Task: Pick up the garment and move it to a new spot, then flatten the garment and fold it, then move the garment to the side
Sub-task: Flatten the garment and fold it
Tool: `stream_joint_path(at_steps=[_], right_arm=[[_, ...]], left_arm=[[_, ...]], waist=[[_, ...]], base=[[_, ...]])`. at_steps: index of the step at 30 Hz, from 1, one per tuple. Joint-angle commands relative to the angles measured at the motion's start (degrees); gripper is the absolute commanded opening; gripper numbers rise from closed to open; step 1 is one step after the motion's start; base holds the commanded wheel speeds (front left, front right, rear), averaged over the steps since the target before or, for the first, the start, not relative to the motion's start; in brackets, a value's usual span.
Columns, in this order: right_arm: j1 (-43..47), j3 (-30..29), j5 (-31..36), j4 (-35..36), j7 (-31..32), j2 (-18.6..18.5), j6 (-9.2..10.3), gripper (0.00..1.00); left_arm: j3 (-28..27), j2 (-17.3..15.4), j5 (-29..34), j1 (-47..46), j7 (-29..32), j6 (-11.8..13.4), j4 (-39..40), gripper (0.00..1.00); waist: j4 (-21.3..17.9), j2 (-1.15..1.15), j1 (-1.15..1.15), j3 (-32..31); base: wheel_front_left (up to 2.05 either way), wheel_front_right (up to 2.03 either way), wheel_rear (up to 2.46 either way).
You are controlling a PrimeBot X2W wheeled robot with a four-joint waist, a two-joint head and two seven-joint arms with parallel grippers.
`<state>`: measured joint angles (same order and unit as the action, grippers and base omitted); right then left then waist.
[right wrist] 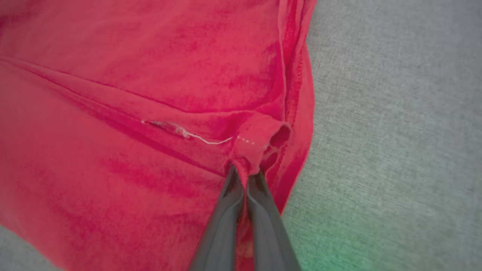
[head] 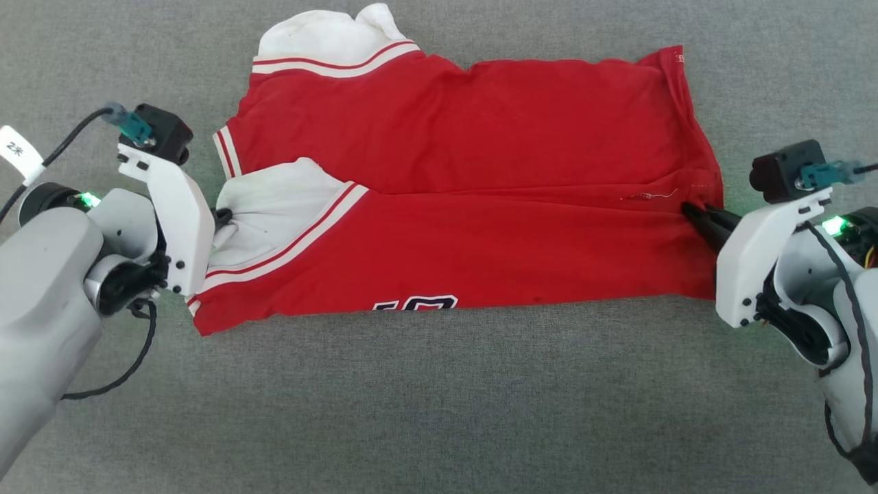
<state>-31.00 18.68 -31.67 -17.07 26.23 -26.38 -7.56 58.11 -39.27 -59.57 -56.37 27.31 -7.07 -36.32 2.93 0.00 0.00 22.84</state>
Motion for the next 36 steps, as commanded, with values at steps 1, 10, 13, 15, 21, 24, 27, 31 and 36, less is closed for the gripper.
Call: stream_joint_path(at_steps=[1, 10, 13, 15, 21, 24, 27, 31, 36], right_arm=[[-0.23, 1.05, -0.35, -1.23, 0.87, 0.13, 0.14, 0.45], [0.55, -0.22, -0.95, 1.59, 1.73, -1.59, 0.14, 1.00], [2.61, -2.71, 0.19, 4.56, 0.58, -1.78, 0.14, 1.00], [4.36, -5.51, 1.11, 6.59, -0.39, -1.21, 0.13, 1.00], [10.85, -13.88, 5.57, 14.98, -4.02, 3.00, 0.11, 1.00], [14.19, -17.63, 7.68, 18.90, -5.36, 6.26, 0.10, 1.00], [16.98, -20.72, 9.42, 22.43, -6.17, 9.71, 0.10, 1.00], [20.45, -22.48, 11.30, 26.52, -5.51, 14.03, 0.10, 1.00], [23.37, -23.08, 11.97, 29.52, -2.61, 17.00, 0.09, 1.00]], left_arm=[[0.54, 0.03, 0.20, -0.37, 0.53, -0.01, -1.48, 0.47], [-0.13, -2.07, -0.80, -3.07, 1.48, 0.33, 0.24, 1.00], [-0.49, -3.97, -1.68, -1.56, 2.52, 2.26, 3.46, 1.00], [-0.79, -5.19, -2.75, 0.00, 3.30, 3.91, 6.71, 1.00], [-1.33, -10.05, -6.48, 6.83, 6.30, 11.41, 20.10, 1.00], [-1.39, -12.63, -7.86, 10.35, 7.16, 15.47, 26.48, 1.00], [-1.39, -14.66, -9.16, 13.36, 7.51, 18.77, 30.85, 1.00], [-1.52, -16.36, -10.61, 16.39, 6.73, 21.50, 32.02, 1.00], [-2.53, -15.33, -12.12, 18.33, 4.21, 21.55, 27.25, 1.00]], waist=[[-0.03, 0.00, 0.00, -0.18], [0.45, 0.00, 0.00, -2.98], [0.55, 0.00, 0.00, -4.31], [0.53, 0.00, 0.00, -5.25], [-0.12, 0.00, 0.00, -7.37], [-0.86, 0.00, 0.00, -7.75], [-1.87, 0.00, 0.00, -7.71], [-3.56, 0.00, 0.00, -7.08], [-5.21, 0.00, 0.00, -5.65]], base=[[0.00, 0.00, 0.00], [0.00, 0.00, 0.00], [0.00, 0.00, 0.00], [0.00, 0.00, 0.00], [0.00, 0.00, 0.00], [0.00, 0.00, 0.00], [0.00, 0.00, 0.00], [0.00, 0.00, 0.00], [0.00, 0.00, 0.00]])
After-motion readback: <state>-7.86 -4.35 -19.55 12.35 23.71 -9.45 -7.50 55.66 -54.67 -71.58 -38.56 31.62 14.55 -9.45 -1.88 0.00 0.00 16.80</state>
